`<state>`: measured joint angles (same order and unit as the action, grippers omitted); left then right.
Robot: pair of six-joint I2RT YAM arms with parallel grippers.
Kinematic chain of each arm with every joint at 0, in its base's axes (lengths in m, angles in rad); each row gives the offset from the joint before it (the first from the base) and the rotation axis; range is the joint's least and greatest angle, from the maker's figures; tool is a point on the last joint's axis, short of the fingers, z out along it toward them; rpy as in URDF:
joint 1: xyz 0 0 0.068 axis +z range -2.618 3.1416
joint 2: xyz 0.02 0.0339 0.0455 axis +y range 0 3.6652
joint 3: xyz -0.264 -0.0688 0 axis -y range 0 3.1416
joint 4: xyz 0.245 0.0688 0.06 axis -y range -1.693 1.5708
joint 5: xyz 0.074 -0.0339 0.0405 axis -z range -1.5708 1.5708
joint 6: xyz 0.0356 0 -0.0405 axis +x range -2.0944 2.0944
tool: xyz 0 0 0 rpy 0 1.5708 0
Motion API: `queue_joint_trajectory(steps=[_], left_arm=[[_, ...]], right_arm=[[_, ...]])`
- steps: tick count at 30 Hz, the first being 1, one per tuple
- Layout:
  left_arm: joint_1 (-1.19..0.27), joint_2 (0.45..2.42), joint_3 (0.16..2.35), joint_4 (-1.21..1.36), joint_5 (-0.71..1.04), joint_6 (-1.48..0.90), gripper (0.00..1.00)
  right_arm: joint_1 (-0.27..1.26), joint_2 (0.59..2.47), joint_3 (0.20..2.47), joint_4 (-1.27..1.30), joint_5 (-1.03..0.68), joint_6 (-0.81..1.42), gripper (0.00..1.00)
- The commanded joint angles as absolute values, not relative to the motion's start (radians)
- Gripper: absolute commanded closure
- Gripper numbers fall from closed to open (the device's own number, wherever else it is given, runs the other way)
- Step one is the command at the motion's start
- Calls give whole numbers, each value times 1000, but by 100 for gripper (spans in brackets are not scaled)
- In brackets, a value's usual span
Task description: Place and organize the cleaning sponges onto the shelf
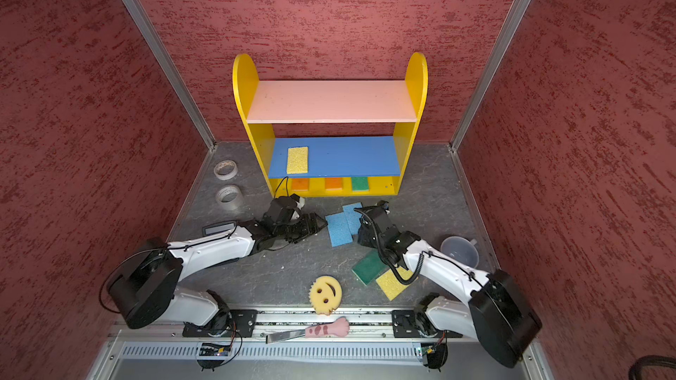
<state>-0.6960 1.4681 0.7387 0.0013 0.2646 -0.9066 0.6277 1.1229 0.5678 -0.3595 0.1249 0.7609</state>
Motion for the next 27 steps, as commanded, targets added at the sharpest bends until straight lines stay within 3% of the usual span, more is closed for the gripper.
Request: queue_joint_trajectory(steps=[1, 6, 10, 20, 27], left_arm=[[-708, 1514, 794, 25, 303, -882, 20], [-708, 1568, 832, 54, 324, -880, 20], [-709, 1615, 850, 100, 368, -904, 20], [-706, 1628, 841, 93, 396, -891, 20], [-692, 1593, 827, 81, 374, -875, 20]], right_arm=[[617, 1011, 547, -620, 189, 877, 32], [616, 847, 542, -887, 222, 985, 19], [611, 797, 468, -839, 180, 1058, 8], [544, 879, 324, -510, 59, 1095, 9], [387, 1088, 335, -173, -36, 895, 9]])
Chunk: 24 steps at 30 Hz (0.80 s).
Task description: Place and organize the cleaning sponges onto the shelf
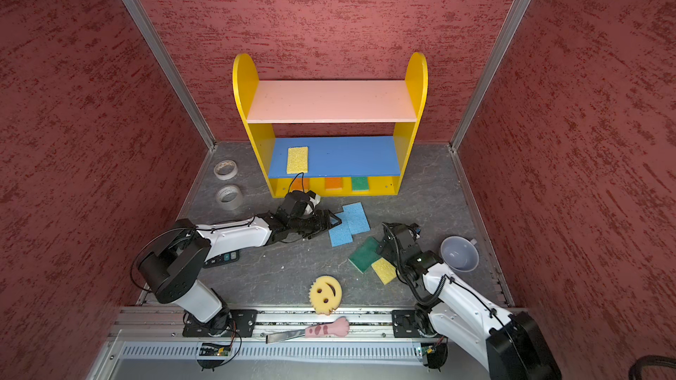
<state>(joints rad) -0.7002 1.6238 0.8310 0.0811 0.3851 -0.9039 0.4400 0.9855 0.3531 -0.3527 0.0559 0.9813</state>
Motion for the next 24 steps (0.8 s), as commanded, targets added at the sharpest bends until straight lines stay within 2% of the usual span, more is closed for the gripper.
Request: queue_joint_trajectory(steps=[1, 6, 10, 16, 19, 22, 24], left_arm=[[-690, 1588, 825, 78, 376, -876, 20], [-680, 1540, 802, 55, 354, -864, 20], [-665, 1496, 777, 44, 332, -870, 20], [-655, 1468, 778, 7, 295, -853, 20], [-652, 1475, 789, 5, 289, -840, 20], [-644, 1503, 822, -9, 303, -835, 20], [-646, 1520, 833, 1, 312, -835, 20]], right_arm=[[368, 1135, 360, -149, -44, 853, 9], [320, 1386, 558, -123, -108, 653, 11], [307, 1489, 668, -142, -118, 585, 11], [306, 1461, 739, -220, -61, 548, 11], [306, 1396, 734, -242, -42, 544, 14], [310, 1347, 732, -258, -62, 552, 21], [318, 1329, 732, -253, -100, 568, 30]])
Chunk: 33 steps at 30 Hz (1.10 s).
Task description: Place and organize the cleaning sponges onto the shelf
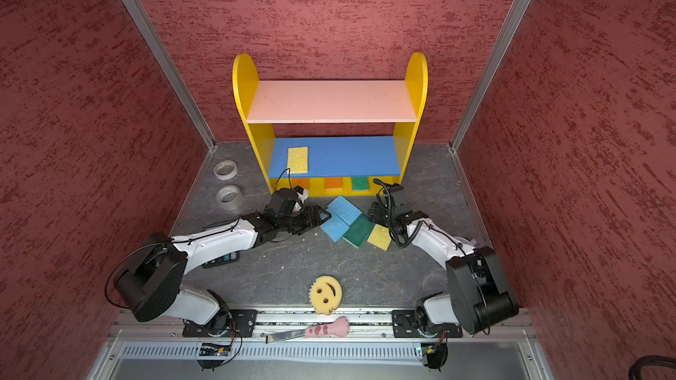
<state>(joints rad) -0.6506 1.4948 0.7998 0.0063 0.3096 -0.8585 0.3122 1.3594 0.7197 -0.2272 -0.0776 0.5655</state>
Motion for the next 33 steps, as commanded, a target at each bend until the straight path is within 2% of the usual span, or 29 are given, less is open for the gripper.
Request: queue_joint_trajectory(steps=[1, 4, 7, 14, 18, 20, 26, 33], left_arm=[[-647, 1531, 839, 9, 314, -835, 21], [-648, 1561, 855, 16, 327, -844, 21], [-658, 1573, 851, 35, 325, -851, 21], [-660, 1603, 855, 26, 342, -851, 21], [-660, 1597, 852, 18, 341, -853, 21], [-660, 1597, 851, 16, 338, -849, 21], [-659, 1592, 862, 2, 340, -842, 21], [-654, 1559, 871, -50, 304, -801, 21]], right_arm=[[324, 1326, 732, -245, -127, 578, 34], [370, 1333, 740, -241, -159, 610, 45], [429, 1365, 747, -238, -167, 630, 48], [463, 1494, 746, -221, -187, 675, 44], [463, 1503, 747, -249, -129, 693, 31], [463, 1514, 749, -245, -124, 688, 28], [466, 1598, 759, -198, -175, 687, 35], [471, 1581, 760, -309, -67, 598, 34]])
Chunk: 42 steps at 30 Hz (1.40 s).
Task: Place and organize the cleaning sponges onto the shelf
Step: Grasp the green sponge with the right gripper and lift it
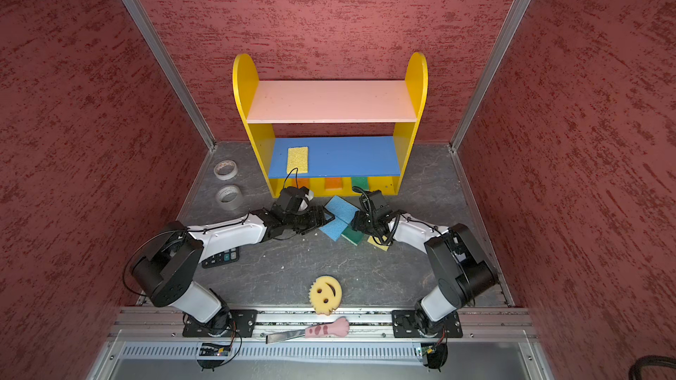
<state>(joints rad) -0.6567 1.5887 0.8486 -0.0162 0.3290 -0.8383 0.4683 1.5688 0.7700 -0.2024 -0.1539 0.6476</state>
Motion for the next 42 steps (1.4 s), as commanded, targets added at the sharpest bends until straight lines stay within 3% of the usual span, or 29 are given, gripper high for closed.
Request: queue_joint_trajectory(steps=[1, 11, 22, 25, 29, 35, 42], left_arm=[[-648, 1560, 873, -55, 304, -799, 21], [-640, 1573, 863, -36, 327, -822, 21], [-640, 1549, 848, -47, 304, -828, 21], [-643, 1549, 842, -40, 303, -831, 21], [-642, 1546, 845, -45, 311, -833, 21], [-641, 1529, 847, -42, 303, -817, 21], [-649, 1507, 840, 8, 351, -819, 20]], right_arm=[[469, 1573, 761, -336, -46, 573, 33], [398, 1520, 737, -403, 24, 530, 28], [400, 1582, 783, -185, -213, 609, 34], [400, 1627, 778, -155, -227, 636, 40], [399, 1652, 755, -162, -215, 654, 69], [396, 1569, 746, -221, -156, 626, 100], [396, 1459, 811, -247, -235, 543, 100]])
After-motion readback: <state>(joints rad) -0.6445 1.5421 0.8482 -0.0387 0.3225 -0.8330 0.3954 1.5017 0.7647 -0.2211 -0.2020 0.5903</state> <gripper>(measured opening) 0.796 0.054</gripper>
